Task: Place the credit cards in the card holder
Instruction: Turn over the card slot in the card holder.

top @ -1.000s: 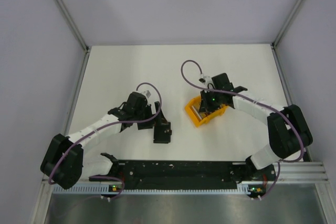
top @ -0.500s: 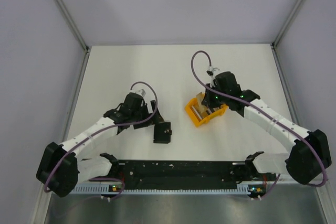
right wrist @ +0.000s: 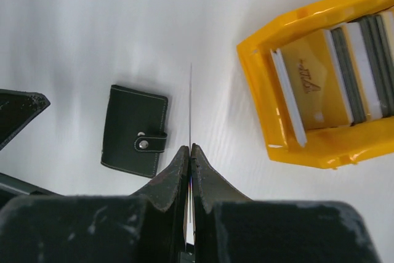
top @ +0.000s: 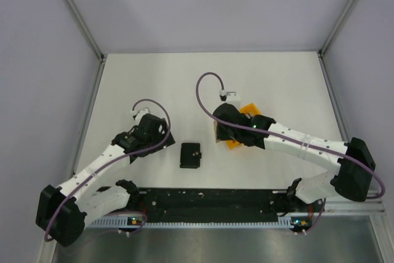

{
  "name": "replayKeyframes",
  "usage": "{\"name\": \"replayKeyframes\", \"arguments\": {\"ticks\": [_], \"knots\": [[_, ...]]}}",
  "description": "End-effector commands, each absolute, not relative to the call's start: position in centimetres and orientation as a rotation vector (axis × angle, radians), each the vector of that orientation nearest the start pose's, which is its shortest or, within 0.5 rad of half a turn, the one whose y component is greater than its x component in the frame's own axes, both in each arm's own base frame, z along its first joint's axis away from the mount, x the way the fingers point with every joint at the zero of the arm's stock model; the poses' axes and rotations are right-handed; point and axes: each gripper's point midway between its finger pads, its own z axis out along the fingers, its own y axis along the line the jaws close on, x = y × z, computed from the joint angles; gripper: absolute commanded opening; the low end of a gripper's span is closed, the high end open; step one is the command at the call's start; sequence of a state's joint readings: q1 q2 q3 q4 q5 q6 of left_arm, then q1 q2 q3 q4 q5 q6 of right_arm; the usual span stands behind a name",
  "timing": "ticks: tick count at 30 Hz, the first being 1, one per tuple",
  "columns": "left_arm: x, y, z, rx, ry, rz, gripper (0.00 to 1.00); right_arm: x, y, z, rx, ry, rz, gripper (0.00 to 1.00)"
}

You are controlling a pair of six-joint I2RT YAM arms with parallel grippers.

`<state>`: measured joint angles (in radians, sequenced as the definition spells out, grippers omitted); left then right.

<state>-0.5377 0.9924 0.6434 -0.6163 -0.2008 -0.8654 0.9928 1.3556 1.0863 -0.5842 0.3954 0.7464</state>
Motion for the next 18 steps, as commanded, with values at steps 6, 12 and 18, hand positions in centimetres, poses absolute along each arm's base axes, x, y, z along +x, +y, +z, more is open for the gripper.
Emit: {"name": "replayKeyframes", "arguments": {"ticks": [6,12,18], "knots": [[20.6,-8.3,9.8,-0.702,2.360,-0.166,0.98,20.2,34.9,15.1,-0.156,2.406,0.787,0.00],[19.9,-7.5,9.3,-0.734,2.364,-0.135,0.98,18.9,38.3,14.1,-0.262,2.426,0.825,0.00],[19.5,-7.1,9.3,-0.732,2.379,-0.111,0.98,17.7,40.4,11.9,-0.327,2.479,0.803,0.00]]}}
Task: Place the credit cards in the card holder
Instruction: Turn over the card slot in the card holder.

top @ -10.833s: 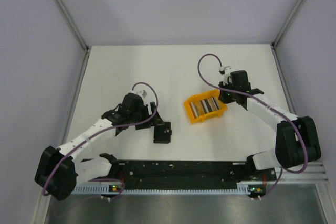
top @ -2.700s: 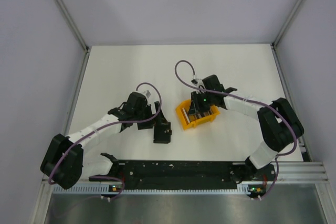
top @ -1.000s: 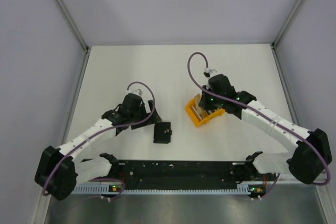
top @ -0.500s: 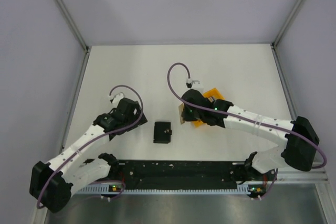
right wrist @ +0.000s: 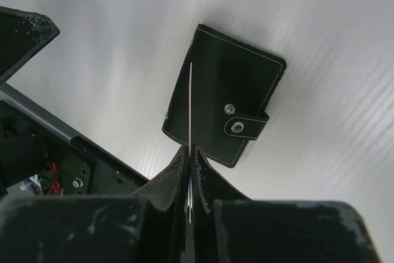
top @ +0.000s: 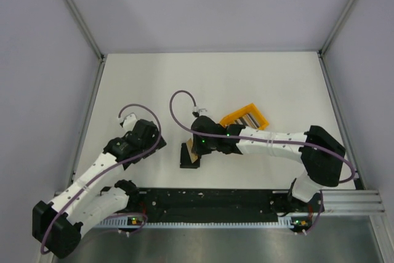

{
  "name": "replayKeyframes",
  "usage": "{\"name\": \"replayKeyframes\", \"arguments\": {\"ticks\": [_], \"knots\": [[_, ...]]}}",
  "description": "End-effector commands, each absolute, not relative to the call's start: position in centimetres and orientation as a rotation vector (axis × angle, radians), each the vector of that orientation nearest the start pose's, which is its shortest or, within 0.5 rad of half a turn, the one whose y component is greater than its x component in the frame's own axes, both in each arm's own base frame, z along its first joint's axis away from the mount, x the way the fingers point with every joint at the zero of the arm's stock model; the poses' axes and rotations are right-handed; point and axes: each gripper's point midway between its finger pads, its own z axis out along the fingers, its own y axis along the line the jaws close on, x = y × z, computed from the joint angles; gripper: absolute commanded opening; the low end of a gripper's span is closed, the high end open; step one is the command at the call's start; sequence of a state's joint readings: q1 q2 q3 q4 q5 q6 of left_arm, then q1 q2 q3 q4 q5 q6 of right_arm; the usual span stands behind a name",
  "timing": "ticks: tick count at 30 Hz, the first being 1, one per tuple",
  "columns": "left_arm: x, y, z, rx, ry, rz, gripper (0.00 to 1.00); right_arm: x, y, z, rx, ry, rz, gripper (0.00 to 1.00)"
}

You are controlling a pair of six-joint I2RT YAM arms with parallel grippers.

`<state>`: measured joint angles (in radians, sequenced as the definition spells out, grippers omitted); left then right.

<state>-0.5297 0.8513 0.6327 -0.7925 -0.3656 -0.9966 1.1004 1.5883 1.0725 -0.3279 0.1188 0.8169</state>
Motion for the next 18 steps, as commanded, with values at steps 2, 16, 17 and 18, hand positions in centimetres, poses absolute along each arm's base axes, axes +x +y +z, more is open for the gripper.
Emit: {"name": "replayKeyframes", "arguments": {"ticks": [2,16,17,18], "knots": [[19.3,-7.0,9.2,-0.732,2.383,-0.104,0.98,17.6,40.7,11.2,-0.337,2.490,0.782,0.00],[20.6,-11.1,9.8,-0.459,2.420,-0.344,0.98,18.3,37.4,8.7,-0.313,2.523,0.568,0.00],[20.5,-11.8,9.8,-0.410,2.433,-0.380,0.98,18.4,37.0,8.6,-0.305,2.523,0.559,0.00],[20.7,-12.6,9.8,-0.371,2.435,-0.421,0.98,18.5,36.6,8.6,-0.296,2.523,0.554,0.00]]}}
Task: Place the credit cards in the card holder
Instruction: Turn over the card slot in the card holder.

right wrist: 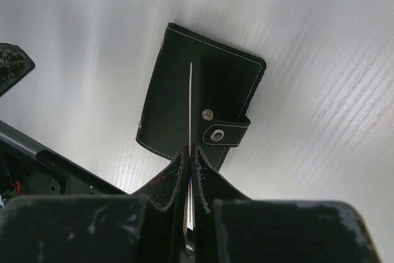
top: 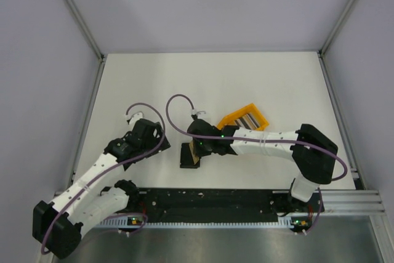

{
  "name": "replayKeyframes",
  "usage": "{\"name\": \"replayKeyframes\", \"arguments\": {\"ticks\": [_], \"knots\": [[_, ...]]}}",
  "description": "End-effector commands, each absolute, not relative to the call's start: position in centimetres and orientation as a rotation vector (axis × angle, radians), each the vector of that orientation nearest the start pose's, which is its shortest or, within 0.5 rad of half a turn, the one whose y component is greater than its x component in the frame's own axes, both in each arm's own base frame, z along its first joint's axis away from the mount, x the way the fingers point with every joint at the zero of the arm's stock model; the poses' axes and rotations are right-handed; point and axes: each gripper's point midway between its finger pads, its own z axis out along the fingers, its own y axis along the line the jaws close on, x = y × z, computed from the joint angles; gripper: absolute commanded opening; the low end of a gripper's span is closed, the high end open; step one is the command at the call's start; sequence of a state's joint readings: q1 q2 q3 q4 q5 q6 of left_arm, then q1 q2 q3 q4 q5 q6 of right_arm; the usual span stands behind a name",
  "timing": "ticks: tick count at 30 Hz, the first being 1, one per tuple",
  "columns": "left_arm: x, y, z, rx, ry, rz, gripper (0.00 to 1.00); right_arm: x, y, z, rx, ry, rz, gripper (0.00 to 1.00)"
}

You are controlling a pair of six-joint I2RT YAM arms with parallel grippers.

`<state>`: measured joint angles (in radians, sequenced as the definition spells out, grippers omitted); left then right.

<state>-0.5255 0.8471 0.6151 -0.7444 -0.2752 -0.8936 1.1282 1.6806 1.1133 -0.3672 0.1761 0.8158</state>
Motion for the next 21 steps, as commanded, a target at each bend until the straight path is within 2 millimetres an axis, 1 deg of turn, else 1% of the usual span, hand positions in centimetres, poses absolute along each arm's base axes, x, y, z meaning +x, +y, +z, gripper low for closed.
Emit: {"name": "replayKeyframes", "arguments": {"ticks": [1,3,6,9,12,15,20,21], "knots": [[20.8,-13.1,9.7,-0.344,2.440,-0.452,0.98,18.5,36.3,8.6,-0.287,2.527,0.554,0.00],[20.7,-14.3,9.4,-0.304,2.461,-0.523,0.98,18.7,35.5,8.3,-0.264,2.532,0.541,0.00],[20.3,-15.6,8.7,-0.268,2.504,-0.590,0.97,19.0,34.1,7.9,-0.225,2.548,0.529,0.00],[20.2,-16.1,8.1,-0.251,2.527,-0.611,0.95,19.1,33.5,7.8,-0.209,2.546,0.535,0.00],[20.0,-16.3,7.7,-0.230,2.548,-0.612,0.91,19.0,33.3,7.4,-0.207,2.552,0.542,0.00],[19.8,-16.3,7.1,-0.218,2.572,-0.605,0.83,19.0,33.0,7.0,-0.188,2.566,0.553,0.00],[19.0,-16.4,5.8,-0.197,2.611,-0.614,0.66,19.0,33.0,6.6,-0.141,2.577,0.644,0.00],[18.9,-16.5,5.6,-0.197,2.617,-0.621,0.61,19.0,33.1,6.5,-0.137,2.577,0.662,0.00]]}}
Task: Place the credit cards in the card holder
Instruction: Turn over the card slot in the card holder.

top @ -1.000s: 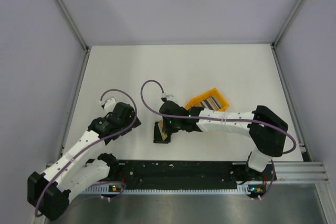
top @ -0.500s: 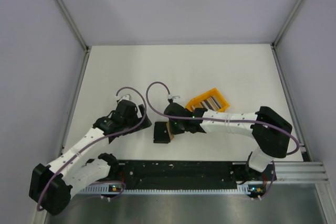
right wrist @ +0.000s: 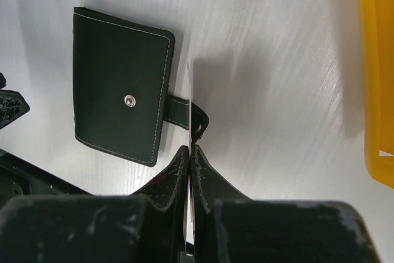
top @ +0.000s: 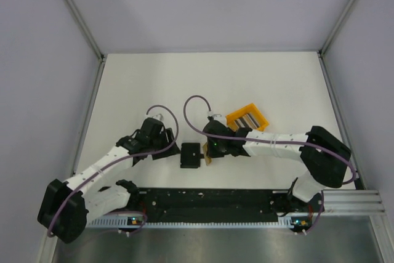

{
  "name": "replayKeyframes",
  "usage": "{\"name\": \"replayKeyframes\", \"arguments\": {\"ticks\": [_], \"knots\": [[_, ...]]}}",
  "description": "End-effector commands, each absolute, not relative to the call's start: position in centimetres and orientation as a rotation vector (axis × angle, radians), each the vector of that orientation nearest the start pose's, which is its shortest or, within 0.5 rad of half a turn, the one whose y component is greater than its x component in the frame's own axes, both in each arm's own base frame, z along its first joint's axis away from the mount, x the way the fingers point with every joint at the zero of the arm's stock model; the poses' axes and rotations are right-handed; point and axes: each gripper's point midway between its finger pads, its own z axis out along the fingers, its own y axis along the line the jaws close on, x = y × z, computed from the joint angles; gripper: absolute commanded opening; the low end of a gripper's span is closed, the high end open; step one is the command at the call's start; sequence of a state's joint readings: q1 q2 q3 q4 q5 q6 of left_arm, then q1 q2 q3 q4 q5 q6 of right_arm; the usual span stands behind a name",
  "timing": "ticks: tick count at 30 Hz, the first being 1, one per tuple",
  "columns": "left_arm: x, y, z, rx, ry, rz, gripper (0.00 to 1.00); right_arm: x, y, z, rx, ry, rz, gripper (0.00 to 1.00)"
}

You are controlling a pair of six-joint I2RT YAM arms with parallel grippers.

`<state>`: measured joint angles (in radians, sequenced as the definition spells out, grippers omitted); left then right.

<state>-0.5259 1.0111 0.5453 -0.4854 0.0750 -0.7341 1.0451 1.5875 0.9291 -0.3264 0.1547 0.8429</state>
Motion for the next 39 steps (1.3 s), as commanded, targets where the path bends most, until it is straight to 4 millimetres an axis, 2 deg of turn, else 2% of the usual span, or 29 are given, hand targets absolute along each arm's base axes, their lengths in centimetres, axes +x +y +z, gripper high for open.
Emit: {"name": "replayKeyframes", "arguments": {"ticks": [1,3,9,14,18,25,28,32,36,39], "knots": [[18.7,-16.6,5.3,-0.194,2.627,-0.624,0.57,19.0,33.1,6.6,-0.130,2.575,0.675,0.00],[18.4,-16.7,4.8,-0.189,2.647,-0.625,0.49,19.1,33.4,6.8,-0.127,2.561,0.727,0.00],[18.3,-17.2,4.1,-0.177,2.675,-0.642,0.15,18.9,33.9,6.9,-0.116,2.554,0.811,0.00],[18.1,-17.7,3.3,-0.173,2.706,-0.657,0.04,18.9,33.8,6.5,-0.097,2.564,0.827,0.00],[18.1,-18.1,2.0,-0.182,2.744,-0.656,0.00,18.8,34.0,6.6,-0.102,2.565,0.860,0.00],[17.7,-18.5,0.2,-0.168,2.818,-0.610,0.00,18.8,34.6,7.0,-0.091,2.549,0.943,0.00],[17.7,-18.8,0.2,-0.149,2.817,-0.619,0.00,18.9,35.0,8.2,-0.099,2.492,1.005,0.00],[18.0,-19.3,0.5,-0.132,2.808,-0.641,0.00,19.0,34.6,9.3,-0.096,2.439,1.026,0.00],[18.5,-19.8,0.8,-0.120,2.798,-0.653,0.00,18.8,34.3,9.8,-0.115,2.414,1.044,0.00],[18.6,-20.4,1.0,-0.099,2.791,-0.678,0.00,18.5,34.9,10.6,-0.140,2.385,1.105,0.00]]}}
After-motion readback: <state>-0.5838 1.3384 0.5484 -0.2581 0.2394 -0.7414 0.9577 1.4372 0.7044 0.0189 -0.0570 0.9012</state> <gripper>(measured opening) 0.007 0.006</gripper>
